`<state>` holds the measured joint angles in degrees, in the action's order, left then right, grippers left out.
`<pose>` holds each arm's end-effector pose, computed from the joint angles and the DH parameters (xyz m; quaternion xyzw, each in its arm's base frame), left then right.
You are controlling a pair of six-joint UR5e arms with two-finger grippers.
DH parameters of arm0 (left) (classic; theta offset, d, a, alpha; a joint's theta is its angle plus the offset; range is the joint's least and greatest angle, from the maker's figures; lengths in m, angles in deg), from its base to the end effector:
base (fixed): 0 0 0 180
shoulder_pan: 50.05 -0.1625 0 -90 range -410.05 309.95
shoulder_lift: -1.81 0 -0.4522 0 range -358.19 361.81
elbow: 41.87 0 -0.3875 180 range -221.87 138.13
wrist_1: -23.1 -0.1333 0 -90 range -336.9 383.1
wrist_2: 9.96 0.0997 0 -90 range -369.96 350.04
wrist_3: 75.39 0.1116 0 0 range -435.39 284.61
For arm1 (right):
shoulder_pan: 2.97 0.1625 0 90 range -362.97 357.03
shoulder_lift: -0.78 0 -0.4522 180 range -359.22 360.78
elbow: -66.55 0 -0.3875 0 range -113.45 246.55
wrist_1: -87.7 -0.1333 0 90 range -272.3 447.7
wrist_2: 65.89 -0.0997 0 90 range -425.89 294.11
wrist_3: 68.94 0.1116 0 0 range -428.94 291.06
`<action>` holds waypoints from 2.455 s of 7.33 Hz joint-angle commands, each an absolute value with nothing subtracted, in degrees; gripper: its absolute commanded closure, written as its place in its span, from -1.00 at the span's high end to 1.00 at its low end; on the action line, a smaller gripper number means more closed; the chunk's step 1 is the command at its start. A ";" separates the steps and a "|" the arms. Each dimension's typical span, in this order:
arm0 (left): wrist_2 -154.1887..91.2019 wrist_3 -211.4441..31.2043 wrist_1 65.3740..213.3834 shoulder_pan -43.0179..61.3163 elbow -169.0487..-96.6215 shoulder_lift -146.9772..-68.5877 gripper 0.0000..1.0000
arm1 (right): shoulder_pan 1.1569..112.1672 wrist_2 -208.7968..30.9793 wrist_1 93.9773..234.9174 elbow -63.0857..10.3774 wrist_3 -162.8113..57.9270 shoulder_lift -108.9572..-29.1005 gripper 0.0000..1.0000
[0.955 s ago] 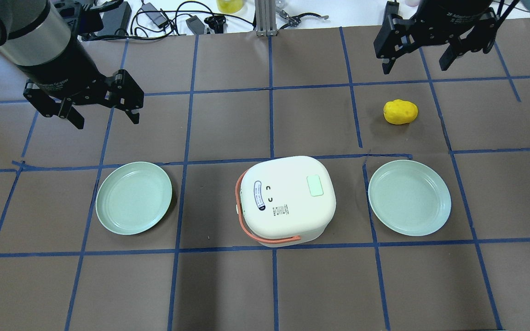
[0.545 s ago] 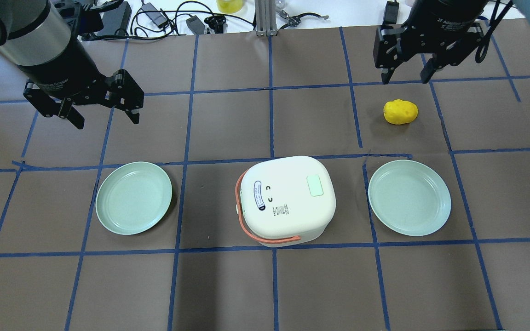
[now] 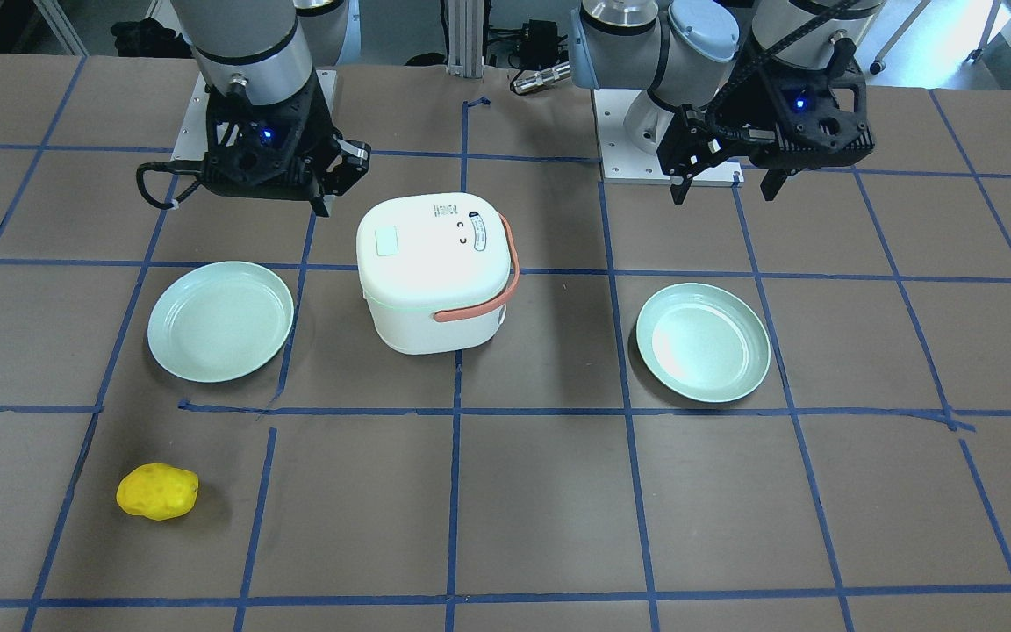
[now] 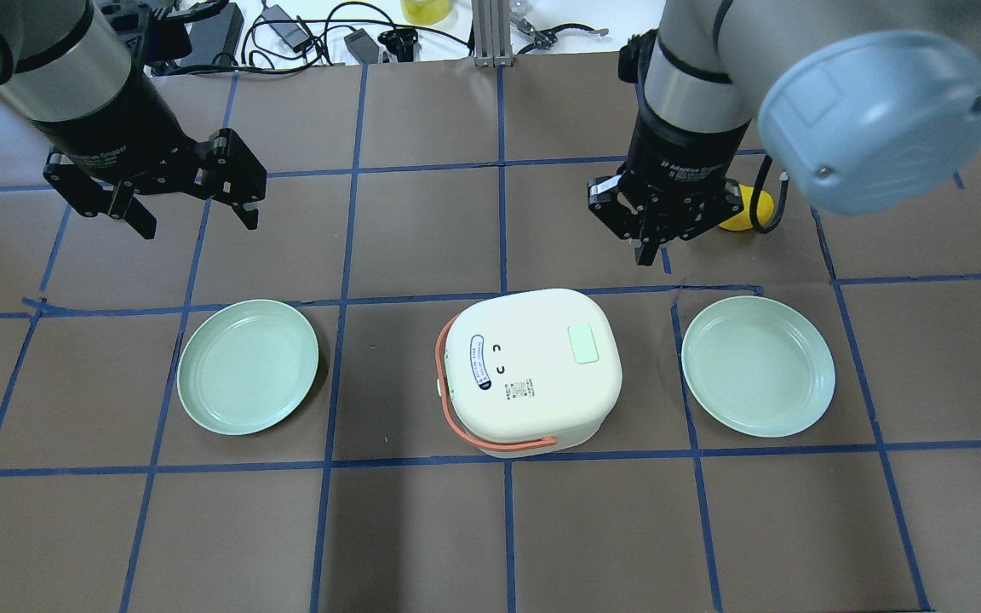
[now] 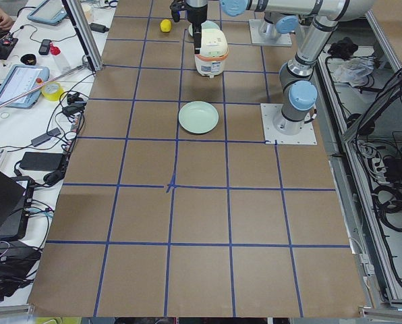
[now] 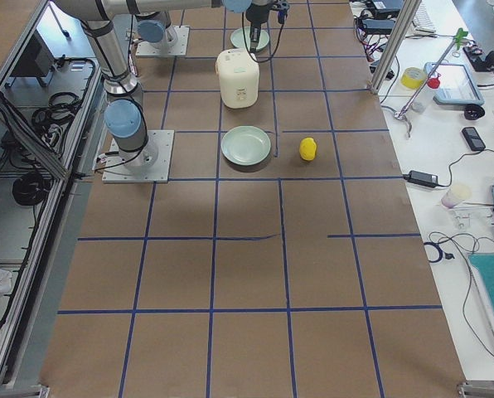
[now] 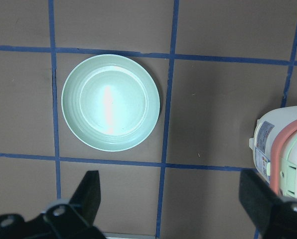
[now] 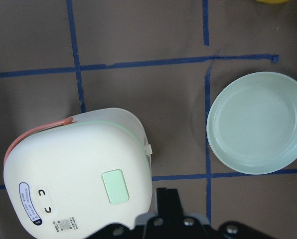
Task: Press rice cooker button
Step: 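Move the right gripper over the green button on the rice cooker lid, then press down on the green lid button with the closed right gripper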
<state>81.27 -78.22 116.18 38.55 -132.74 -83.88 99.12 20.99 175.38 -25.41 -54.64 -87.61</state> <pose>-0.1198 -0.4563 0.5257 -0.0369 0.9993 -0.0033 0.0107 0.2383 -0.4472 0.4693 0.0207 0.9981 0.0562 0.0147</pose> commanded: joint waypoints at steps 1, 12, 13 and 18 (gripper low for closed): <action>81.27 -78.20 116.18 38.55 -132.74 -83.88 1.00 | 103.19 20.16 183.88 -33.95 -53.91 -87.20 -1.00; 81.27 -78.20 116.18 38.55 -132.74 -83.88 1.00 | 103.99 20.68 190.80 -39.88 -54.53 -87.11 -1.00; 81.27 -78.20 116.18 38.55 -132.74 -83.88 1.00 | 103.99 21.12 190.80 -38.93 -54.62 -87.11 -1.00; 81.27 -78.20 116.18 38.55 -132.74 -83.88 1.00 | 96.04 22.27 177.94 -23.40 -56.36 -87.29 1.00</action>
<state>81.27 -78.24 116.18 38.55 -132.74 -83.88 100.21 22.62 184.51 -28.81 -54.98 -87.22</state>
